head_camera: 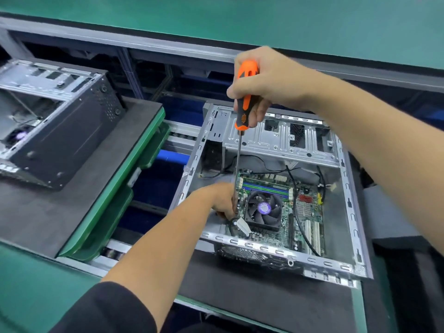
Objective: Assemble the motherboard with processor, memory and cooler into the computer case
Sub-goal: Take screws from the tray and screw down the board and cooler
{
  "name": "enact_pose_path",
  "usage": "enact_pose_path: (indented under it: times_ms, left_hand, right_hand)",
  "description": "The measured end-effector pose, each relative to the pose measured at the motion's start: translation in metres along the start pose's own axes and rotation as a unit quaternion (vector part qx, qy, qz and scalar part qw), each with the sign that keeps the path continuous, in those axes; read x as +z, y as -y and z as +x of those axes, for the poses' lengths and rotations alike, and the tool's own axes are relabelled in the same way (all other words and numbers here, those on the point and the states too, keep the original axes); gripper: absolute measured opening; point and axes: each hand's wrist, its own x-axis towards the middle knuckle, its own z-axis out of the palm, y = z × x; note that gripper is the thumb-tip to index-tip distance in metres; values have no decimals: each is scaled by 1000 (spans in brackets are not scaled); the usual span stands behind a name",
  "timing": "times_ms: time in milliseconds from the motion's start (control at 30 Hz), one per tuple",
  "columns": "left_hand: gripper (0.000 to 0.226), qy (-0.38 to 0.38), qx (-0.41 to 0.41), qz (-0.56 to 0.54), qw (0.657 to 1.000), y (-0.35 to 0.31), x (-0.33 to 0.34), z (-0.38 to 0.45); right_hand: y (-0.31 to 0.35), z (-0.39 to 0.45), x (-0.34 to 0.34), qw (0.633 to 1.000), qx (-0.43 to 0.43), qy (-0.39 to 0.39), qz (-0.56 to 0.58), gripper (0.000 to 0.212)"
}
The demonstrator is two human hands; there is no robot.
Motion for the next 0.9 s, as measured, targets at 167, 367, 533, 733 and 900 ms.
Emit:
enact_pose_path:
  times_ms: [167, 367, 533, 733, 900]
  left_hand:
    - [13, 24, -10, -43, 999, 1, 2, 0]
    - [16, 58, -21, -105, 993, 2, -1, -2]
    - [16, 60, -29, -82, 994, 2, -1, -2]
    - [16, 69, -32, -73, 994, 2, -1, -1]
    - [22, 79, -24, -60, 995, 1, 3, 1]
  right_hand:
    - [-1, -4, 1, 999, -19, 36, -2, 19]
    - [-2, -7, 7, 996, -59, 62, -1, 18]
    - [-7, -9, 11, 995, -63, 82, -17, 15]
    - [-10, -10, 13, 995, -68, 76, -23, 17]
    - [-10, -11, 15, 996, -66, 63, -22, 15]
